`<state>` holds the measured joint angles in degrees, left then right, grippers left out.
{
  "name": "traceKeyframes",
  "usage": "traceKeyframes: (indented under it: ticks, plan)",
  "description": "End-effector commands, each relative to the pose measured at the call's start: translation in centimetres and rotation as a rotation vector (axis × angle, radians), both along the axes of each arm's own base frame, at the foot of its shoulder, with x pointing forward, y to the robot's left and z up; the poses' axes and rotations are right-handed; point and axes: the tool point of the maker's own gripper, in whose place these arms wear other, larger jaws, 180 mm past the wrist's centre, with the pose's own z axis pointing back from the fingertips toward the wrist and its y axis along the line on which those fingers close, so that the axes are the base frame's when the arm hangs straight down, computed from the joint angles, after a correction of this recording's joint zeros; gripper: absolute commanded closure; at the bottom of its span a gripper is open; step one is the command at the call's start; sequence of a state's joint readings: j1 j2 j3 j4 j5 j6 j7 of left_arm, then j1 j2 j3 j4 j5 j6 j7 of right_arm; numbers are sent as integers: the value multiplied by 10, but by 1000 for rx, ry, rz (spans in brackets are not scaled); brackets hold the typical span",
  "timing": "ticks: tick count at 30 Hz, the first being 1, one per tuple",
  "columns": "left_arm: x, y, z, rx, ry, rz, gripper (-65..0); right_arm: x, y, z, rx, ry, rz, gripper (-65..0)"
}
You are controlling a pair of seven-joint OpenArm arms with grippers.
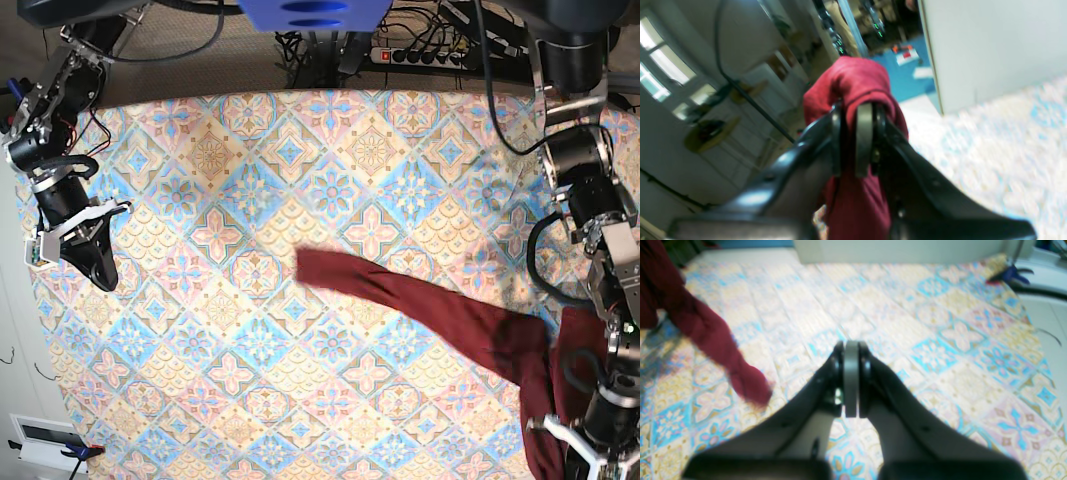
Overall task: Layout the t-shirt on the table in an organized manner, then fold the t-shirt properly
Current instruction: 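Swing the lifted shirt and lay it down beside the left arm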
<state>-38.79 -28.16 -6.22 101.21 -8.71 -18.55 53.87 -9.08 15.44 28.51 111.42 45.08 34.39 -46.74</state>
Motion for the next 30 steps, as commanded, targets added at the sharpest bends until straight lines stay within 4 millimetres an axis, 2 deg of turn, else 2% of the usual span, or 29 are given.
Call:
traceKeyframes:
  ticks: [1, 3, 6, 8, 11, 14, 18, 21, 23, 25, 27, 30]
  plan:
    - [-5, -1, 12, 4, -45, -14, 0, 3, 7, 15, 1, -55, 30, -4]
    - [-10, -7, -5, 8, -14, -29, 0, 4, 13, 13, 3, -48, 48, -4]
    - [-21, -21, -11, 16, -18, -69, 0, 6, 23, 11, 9, -44, 78, -4]
    - [-31, -42, -4, 9, -45, -135, 0, 7, 26, 8, 0, -34, 84, -4]
    - [-41, -83, -2, 8, -24, -263, 0, 8, 24, -4, -42, -2, 61, -4]
    - [-44, -116, 21, -44, -58, -368, 0, 9, 24, -18, -97, 36, 41, -3]
    - [-45, -131, 74, -185, -173, -404, 0, 9, 15, -25, -160, 61, 11, -3]
    - [-49, -129, 108, -294, -244, -407, 0, 9, 12, -27, -177, 67, 1, -3]
    - [-45, -122, 113, -358, -237, -395, 0, 9, 11, -27, -179, 67, -2, -3]
    - [-36, -111, 106, -395, -207, -372, 0, 9, 11, -27, -179, 67, -4, -3]
    - [-23, -98, 91, -423, -156, -342, 0, 8, 4, -25, -181, 63, -23, -3]
    - [-4, -57, 47, -420, -30, -239, 0, 8, -1, -23, -182, 61, -37, -3]
